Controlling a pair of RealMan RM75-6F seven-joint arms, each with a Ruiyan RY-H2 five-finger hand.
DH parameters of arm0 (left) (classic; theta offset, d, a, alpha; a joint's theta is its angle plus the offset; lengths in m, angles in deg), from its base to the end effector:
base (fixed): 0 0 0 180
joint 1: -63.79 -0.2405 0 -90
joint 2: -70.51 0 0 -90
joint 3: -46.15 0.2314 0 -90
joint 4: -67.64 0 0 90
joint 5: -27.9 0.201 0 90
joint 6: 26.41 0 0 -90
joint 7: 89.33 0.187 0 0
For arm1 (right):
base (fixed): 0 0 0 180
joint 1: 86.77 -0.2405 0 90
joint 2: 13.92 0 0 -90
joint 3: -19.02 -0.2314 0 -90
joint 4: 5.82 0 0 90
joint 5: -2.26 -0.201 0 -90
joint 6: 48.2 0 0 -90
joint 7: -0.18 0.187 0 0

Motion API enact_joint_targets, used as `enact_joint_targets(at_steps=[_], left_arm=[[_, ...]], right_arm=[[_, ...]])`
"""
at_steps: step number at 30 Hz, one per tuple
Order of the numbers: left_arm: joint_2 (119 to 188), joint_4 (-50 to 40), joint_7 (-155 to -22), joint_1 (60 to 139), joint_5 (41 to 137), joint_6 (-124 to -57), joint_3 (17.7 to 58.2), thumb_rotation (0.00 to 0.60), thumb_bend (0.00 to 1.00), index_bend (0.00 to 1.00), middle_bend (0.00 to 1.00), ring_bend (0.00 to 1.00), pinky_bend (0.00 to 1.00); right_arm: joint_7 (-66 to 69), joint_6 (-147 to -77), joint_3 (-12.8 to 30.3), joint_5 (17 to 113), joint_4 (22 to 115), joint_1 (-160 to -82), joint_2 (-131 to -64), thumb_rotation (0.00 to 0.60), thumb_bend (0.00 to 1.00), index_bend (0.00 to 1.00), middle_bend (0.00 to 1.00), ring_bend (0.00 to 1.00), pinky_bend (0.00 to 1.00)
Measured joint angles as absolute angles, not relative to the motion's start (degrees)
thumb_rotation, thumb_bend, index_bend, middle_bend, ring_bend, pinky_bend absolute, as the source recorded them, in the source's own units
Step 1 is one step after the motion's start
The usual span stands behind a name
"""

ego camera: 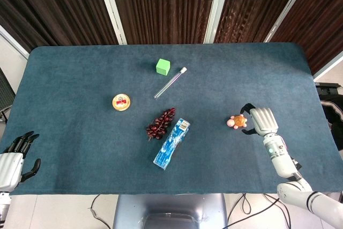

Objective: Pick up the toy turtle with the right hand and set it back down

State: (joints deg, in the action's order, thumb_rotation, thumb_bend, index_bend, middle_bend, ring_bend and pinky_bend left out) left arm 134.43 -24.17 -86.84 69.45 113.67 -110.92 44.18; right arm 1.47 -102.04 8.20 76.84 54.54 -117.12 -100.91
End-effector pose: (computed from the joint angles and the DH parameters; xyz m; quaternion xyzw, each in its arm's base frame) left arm -0.2869 0.2224 0.1542 -0.6107 -0.3744 -0.3691 0.5921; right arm -0.2761 -0.3819 0.0439 0.6684 -0.4089 0.3249 0.5297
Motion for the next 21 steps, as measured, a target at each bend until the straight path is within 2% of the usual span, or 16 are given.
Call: enact_joint_targets(at_steps=[13, 16, 18, 21], left_arm=[[134.36, -24.22, -86.86, 69.51, 113.52, -110.67, 44.17, 0.600, 0.41, 0.17, 0.10, 0.15, 0.39], [134.20, -24.27, -87.20, 69.49, 113.46, -110.64, 44.16, 0.600, 0.41, 0.17, 0.10, 0.15, 0.39], [134.19, -24.21, -87.34, 69.50, 113.34, -110.63, 44.07, 0.600, 0.41, 0.17, 0.10, 0.15, 0.39], [134.18, -24.26, -87.44, 69.48, 113.33, -110.67, 44.06, 0.600, 0.41, 0.17, 0.10, 0.15, 0.39]], right_arm=[[3.89, -99.10, 8.54, 76.82, 46.67, -120.48, -106.82, 0.600, 0.21, 0.57, 0.44, 0.99, 0.90], [3.96, -98.59, 8.92, 77.00, 44.97, -120.91, -107.75, 0.600, 0.33, 0.61, 0.48, 1.00, 0.92], [3.88, -98.07, 9.28, 77.08, 43.94, -121.16, -108.26, 0.600, 0.47, 0.64, 0.50, 1.00, 0.93], [3.75, -97.86, 9.61, 77.13, 43.24, -121.27, -108.65, 0.600, 0.78, 0.72, 0.55, 1.00, 0.94]])
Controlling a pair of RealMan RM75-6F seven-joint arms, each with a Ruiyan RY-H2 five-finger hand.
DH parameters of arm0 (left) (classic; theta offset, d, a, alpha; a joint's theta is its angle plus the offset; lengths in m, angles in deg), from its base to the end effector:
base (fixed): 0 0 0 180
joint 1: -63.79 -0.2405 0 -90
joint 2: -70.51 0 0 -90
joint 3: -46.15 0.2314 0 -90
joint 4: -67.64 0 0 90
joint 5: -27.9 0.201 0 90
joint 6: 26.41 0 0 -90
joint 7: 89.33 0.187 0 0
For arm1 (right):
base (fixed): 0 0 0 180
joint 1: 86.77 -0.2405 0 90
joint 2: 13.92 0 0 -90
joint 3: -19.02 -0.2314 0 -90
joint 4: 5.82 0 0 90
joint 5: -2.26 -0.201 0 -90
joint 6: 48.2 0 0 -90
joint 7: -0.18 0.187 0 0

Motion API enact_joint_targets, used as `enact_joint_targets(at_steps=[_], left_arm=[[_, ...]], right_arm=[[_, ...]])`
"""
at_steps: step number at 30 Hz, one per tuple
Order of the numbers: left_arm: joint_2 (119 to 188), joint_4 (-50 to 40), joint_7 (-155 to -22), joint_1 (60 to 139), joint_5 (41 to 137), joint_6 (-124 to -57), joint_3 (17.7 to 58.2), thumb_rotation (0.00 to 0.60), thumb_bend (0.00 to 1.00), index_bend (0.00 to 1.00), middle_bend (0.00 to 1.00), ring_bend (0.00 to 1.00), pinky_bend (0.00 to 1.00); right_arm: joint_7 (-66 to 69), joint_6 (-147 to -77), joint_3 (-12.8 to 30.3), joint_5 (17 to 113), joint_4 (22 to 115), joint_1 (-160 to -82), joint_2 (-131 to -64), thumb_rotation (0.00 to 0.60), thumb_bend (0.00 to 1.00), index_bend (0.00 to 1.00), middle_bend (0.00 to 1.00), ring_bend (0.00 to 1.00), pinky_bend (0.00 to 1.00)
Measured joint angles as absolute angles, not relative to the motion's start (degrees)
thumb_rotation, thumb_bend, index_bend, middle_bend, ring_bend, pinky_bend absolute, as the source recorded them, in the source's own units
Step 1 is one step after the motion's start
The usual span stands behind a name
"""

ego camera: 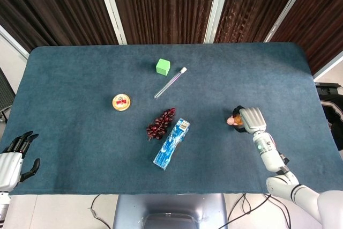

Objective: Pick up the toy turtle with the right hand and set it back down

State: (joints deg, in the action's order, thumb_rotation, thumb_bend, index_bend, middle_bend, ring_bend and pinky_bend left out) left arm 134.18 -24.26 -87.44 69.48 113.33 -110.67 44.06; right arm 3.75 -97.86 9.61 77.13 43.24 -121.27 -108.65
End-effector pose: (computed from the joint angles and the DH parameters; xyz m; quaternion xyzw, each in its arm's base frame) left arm -0.2880 0.2230 0.1554 -0.6079 -0.3786 -0.3699 0.5918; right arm -0.2762 -0.3979 0.0089 0.6875 -0.4091 0.3006 0.5192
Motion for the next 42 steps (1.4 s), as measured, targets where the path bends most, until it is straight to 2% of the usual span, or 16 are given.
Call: enact_joint_targets(at_steps=[2, 4, 11, 16, 22, 24, 25, 26, 27, 29, 32, 33, 36, 42], left_arm=[[134.17, -24.20, -87.49, 69.47, 113.43, -110.66, 44.12, 0.600, 0.41, 0.17, 0.10, 0.15, 0.39], [134.16, -24.18, -87.56, 69.52, 113.56, -110.63, 44.13, 0.600, 0.41, 0.17, 0.10, 0.15, 0.39], [134.20, -24.28, -87.31, 69.52, 113.48, -110.61, 44.12, 0.600, 0.41, 0.17, 0.10, 0.15, 0.39], [134.25, -24.20, -87.27, 69.59, 113.48, -110.41, 44.14, 0.600, 0.41, 0.17, 0.10, 0.15, 0.39], [134.18, -24.17, -87.49, 69.60, 113.62, -110.39, 44.23, 0.600, 0.41, 0.17, 0.10, 0.15, 0.39], [134.16, -24.16, -87.56, 69.57, 113.67, -110.44, 44.26, 0.600, 0.41, 0.17, 0.10, 0.15, 0.39], [134.15, -24.15, -87.60, 69.55, 113.68, -110.45, 44.28, 0.600, 0.41, 0.17, 0.10, 0.15, 0.39], [134.13, -24.15, -87.67, 69.53, 113.69, -110.46, 44.29, 0.600, 0.41, 0.17, 0.10, 0.15, 0.39], [134.11, -24.14, -87.70, 69.52, 113.68, -110.45, 44.31, 0.600, 0.41, 0.17, 0.10, 0.15, 0.39], [134.05, -24.16, -87.77, 69.61, 113.57, -110.28, 44.24, 0.600, 0.41, 0.17, 0.10, 0.15, 0.39], [133.95, -24.22, -87.86, 69.64, 113.44, -110.15, 44.22, 0.600, 0.41, 0.17, 0.10, 0.15, 0.39], [133.95, -24.22, -87.90, 69.62, 113.43, -110.17, 44.23, 0.600, 0.41, 0.17, 0.10, 0.15, 0.39], [133.91, -24.22, -88.11, 69.55, 113.34, -110.27, 44.19, 0.600, 0.41, 0.17, 0.10, 0.15, 0.39], [133.87, -24.32, -88.01, 69.54, 113.30, -110.21, 44.22, 0.600, 0.41, 0.17, 0.10, 0.15, 0.39]], right_arm=[[3.67, -98.11, 9.69, 77.14, 42.97, -121.21, -108.80, 0.600, 0.94, 0.78, 0.58, 1.00, 0.95], [3.46, -98.53, 9.80, 77.21, 42.69, -121.09, -108.94, 0.600, 1.00, 0.82, 0.62, 1.00, 0.95], [3.27, -101.31, 9.98, 77.91, 41.75, -120.55, -109.60, 0.600, 1.00, 0.87, 0.70, 1.00, 0.95], [4.67, -104.85, 10.24, 79.62, 39.65, -120.14, -110.74, 0.600, 1.00, 0.87, 0.71, 1.00, 0.95], [6.51, -105.53, 10.56, 80.51, 37.92, -119.99, -111.40, 0.600, 1.00, 0.87, 0.71, 1.00, 0.95], [7.62, -105.63, 10.62, 80.71, 37.98, -119.94, -111.28, 0.600, 1.00, 0.83, 0.69, 1.00, 0.94], [8.27, -105.68, 10.70, 80.87, 37.99, -119.90, -111.17, 0.600, 0.97, 0.74, 0.65, 1.00, 0.94], [8.98, -105.65, 10.81, 81.03, 38.05, -119.87, -111.00, 0.600, 0.88, 0.61, 0.57, 1.00, 0.93], [10.00, -105.56, 10.96, 81.24, 38.22, -119.84, -110.69, 0.600, 0.76, 0.50, 0.49, 0.99, 0.92], [11.55, -105.36, 11.19, 81.55, 38.73, -119.76, -109.98, 0.600, 0.50, 0.33, 0.37, 0.97, 0.91], [12.61, -105.35, 11.49, 81.99, 40.32, -119.54, -108.46, 0.600, 0.24, 0.16, 0.25, 0.95, 0.88], [12.58, -105.55, 11.58, 82.12, 41.04, -119.39, -107.92, 0.600, 0.18, 0.12, 0.22, 0.94, 0.88], [11.88, -105.75, 11.74, 82.16, 43.01, -119.01, -106.53, 0.600, 0.08, 0.02, 0.16, 0.92, 0.87], [8.53, -105.19, 11.43, 80.75, 48.42, -118.41, -103.39, 0.600, 0.06, 0.00, 0.14, 0.91, 0.87]])
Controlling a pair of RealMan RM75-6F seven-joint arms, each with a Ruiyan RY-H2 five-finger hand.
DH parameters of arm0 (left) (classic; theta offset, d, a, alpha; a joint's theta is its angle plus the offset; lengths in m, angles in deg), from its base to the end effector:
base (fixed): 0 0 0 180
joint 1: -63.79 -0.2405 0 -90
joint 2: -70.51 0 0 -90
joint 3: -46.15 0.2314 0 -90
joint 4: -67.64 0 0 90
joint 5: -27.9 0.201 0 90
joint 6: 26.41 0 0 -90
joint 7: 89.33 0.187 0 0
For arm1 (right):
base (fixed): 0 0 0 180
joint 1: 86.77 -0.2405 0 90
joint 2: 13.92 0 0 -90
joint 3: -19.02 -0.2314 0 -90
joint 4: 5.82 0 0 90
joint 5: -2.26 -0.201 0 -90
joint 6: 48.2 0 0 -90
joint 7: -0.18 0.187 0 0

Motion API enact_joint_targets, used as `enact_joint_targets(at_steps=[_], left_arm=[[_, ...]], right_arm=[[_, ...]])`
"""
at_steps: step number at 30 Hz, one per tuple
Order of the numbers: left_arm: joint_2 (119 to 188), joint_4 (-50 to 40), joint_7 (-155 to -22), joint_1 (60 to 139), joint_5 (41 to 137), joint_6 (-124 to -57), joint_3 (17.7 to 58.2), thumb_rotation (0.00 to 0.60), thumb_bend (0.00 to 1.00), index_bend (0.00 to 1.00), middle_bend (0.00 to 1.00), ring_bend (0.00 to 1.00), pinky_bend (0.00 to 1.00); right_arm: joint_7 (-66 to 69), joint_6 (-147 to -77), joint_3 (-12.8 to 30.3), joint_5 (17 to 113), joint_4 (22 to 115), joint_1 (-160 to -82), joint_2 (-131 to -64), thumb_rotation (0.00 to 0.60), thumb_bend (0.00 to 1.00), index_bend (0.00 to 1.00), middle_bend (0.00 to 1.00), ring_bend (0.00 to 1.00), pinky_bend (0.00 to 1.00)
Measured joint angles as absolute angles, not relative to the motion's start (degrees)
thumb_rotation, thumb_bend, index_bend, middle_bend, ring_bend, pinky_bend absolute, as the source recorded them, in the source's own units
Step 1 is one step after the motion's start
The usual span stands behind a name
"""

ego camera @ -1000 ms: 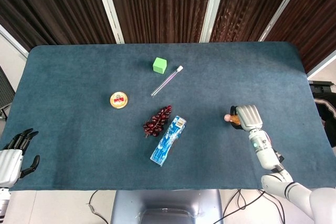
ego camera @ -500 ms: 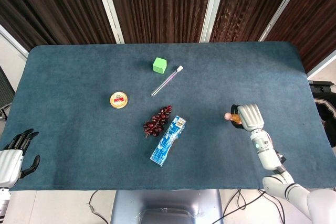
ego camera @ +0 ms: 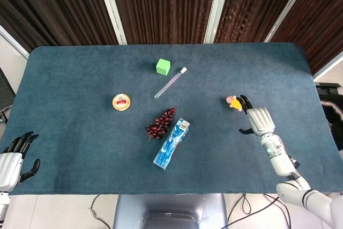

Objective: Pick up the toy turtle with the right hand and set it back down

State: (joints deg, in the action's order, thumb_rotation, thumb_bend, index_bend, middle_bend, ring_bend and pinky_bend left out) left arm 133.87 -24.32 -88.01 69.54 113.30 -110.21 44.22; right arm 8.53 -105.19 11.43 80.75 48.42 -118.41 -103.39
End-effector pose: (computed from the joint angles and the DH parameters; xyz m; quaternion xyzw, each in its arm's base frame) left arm -0.2890 0.2227 0.1552 -0.6089 -0.3831 -0.3685 0.5888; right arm -0.2752 -0.3838 0.0393 0.6775 -0.3940 0.3461 0.5157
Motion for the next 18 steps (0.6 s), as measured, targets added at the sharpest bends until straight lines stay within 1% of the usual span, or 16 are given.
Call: enact_joint_targets(at_steps=[2, 4, 8, 13, 18], left_arm=[[133.87, -24.34, -87.94, 69.52, 113.37, -110.19, 44.29, 0.600, 0.41, 0.17, 0.10, 0.15, 0.39], [133.88, -24.31, -87.92, 69.56, 113.35, -110.13, 44.26, 0.600, 0.41, 0.17, 0.10, 0.15, 0.39], [133.91, -24.33, -87.82, 69.61, 113.34, -110.05, 44.26, 0.600, 0.41, 0.17, 0.10, 0.15, 0.39], [133.91, -24.40, -87.63, 69.69, 113.43, -109.90, 44.33, 0.600, 0.41, 0.17, 0.10, 0.15, 0.39], [134.00, -24.43, -87.11, 69.81, 113.54, -109.56, 44.50, 0.600, 0.41, 0.17, 0.10, 0.15, 0.39]], right_arm=[[7.70, -105.19, 10.89, 79.72, 49.79, -118.21, -102.79, 0.600, 0.06, 0.02, 0.14, 0.91, 0.87], [6.84, -105.60, 9.86, 78.28, 50.75, -117.91, -102.57, 0.600, 0.06, 0.07, 0.14, 0.92, 0.87], [5.55, -107.18, 8.02, 76.30, 50.82, -117.51, -103.03, 0.600, 0.06, 0.17, 0.17, 0.94, 0.89], [3.88, -107.06, 5.64, 73.25, 48.13, -117.94, -104.49, 0.600, 0.06, 0.26, 0.22, 0.95, 0.89], [3.24, -104.48, 3.46, 70.65, 44.19, -120.00, -106.11, 0.600, 0.06, 0.36, 0.27, 0.97, 0.90]])
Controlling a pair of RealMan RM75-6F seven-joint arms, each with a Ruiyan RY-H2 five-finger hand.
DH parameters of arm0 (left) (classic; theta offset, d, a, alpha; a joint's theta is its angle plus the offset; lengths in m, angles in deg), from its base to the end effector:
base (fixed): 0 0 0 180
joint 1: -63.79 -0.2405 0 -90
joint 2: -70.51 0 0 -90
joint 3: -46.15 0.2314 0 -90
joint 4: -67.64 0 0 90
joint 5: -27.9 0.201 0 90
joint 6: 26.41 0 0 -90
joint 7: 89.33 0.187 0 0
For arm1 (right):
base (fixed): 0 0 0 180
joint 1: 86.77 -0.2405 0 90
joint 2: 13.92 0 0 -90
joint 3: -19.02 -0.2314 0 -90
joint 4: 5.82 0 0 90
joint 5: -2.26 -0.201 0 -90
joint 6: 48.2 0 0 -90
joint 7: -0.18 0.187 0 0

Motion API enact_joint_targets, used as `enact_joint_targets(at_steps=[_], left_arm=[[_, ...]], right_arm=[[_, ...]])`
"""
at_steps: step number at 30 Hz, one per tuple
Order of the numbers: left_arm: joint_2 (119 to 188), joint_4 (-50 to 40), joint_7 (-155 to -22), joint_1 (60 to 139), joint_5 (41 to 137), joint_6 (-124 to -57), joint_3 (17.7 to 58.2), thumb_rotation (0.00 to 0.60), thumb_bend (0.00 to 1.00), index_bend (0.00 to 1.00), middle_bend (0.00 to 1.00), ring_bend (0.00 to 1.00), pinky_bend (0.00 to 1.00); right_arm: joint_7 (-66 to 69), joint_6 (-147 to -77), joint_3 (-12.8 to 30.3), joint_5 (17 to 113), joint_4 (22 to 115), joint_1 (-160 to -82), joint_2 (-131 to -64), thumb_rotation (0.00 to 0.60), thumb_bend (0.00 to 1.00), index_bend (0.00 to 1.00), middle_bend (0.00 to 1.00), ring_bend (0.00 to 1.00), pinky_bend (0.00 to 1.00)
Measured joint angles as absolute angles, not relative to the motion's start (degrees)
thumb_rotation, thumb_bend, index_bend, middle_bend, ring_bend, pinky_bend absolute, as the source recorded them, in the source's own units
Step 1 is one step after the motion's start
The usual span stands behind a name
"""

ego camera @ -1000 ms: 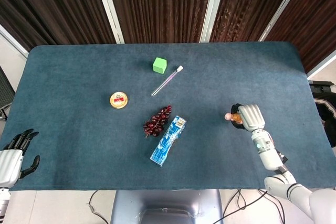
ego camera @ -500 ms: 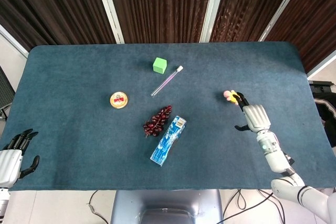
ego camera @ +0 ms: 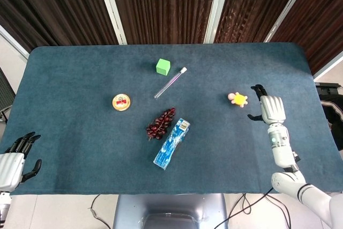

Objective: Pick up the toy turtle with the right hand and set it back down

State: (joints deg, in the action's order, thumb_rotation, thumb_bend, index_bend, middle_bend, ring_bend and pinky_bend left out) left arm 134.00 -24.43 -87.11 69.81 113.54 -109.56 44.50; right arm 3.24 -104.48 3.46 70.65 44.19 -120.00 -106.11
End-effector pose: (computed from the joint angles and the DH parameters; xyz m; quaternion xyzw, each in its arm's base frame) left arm -0.2881 0.2229 0.1512 -0.6165 -0.3818 -0.3622 0.5856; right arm -0.2838 -0.4155 0.0719 0.5917 -0.4093 0.3647 0.5911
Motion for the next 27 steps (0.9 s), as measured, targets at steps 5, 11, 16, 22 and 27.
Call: enact_joint_targets(at_steps=[5, 11, 16, 22, 27], left_arm=[[134.05, -24.43, -86.73, 70.08, 113.36, -108.97, 44.56, 0.600, 0.41, 0.17, 0.10, 0.15, 0.39], [133.89, -24.79, -86.49, 70.14, 113.08, -108.74, 44.53, 0.600, 0.41, 0.17, 0.10, 0.15, 0.40], [133.93, -24.70, -86.78, 70.35, 112.83, -108.36, 44.44, 0.600, 0.41, 0.17, 0.10, 0.15, 0.40], [133.71, -24.60, -87.48, 70.39, 112.89, -108.26, 44.49, 0.600, 0.41, 0.17, 0.10, 0.15, 0.40], [133.51, -24.51, -88.17, 70.31, 112.92, -108.38, 44.51, 0.600, 0.41, 0.17, 0.10, 0.15, 0.40]], right_arm=[[2.90, -100.33, 1.91, 68.70, 38.53, -122.99, -108.55, 0.600, 0.06, 0.45, 0.34, 0.99, 0.91], [3.23, -95.28, 0.54, 66.71, 30.87, -126.53, -112.69, 0.600, 0.06, 0.48, 0.36, 1.00, 0.91], [5.13, -92.89, 0.26, 66.56, 26.36, -128.58, -115.81, 0.600, 0.06, 0.48, 0.37, 1.00, 0.91], [7.40, -91.63, 0.66, 67.69, 22.84, -130.15, -118.39, 0.600, 0.06, 0.49, 0.37, 1.00, 0.91], [8.66, -91.36, 1.08, 68.61, 19.77, -130.95, -120.41, 0.600, 0.06, 0.50, 0.39, 1.00, 0.92]])
